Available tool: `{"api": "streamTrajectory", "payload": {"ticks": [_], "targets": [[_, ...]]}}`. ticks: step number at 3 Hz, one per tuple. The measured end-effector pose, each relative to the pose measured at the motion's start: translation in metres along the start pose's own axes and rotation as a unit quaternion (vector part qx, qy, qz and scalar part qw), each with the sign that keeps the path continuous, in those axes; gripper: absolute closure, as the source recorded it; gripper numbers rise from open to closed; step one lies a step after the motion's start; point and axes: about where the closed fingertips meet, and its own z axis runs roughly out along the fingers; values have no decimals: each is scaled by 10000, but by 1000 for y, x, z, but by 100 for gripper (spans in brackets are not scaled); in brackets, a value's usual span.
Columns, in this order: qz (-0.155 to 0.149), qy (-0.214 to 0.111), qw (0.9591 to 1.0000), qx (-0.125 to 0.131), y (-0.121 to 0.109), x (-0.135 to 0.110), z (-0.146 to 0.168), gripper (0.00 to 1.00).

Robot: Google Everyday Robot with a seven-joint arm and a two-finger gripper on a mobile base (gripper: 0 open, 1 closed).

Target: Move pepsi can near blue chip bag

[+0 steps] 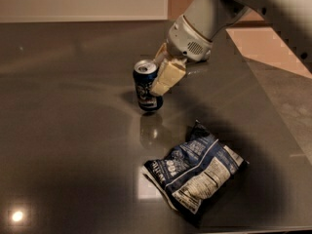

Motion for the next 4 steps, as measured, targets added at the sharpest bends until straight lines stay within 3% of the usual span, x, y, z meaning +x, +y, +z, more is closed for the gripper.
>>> {"api": "streamTrajectory", "payload": {"ticks": [2,4], "targets": [[145,131,9998,0,40,42,-11,100],[275,-127,9993,212,58,61,-29,59]]}}
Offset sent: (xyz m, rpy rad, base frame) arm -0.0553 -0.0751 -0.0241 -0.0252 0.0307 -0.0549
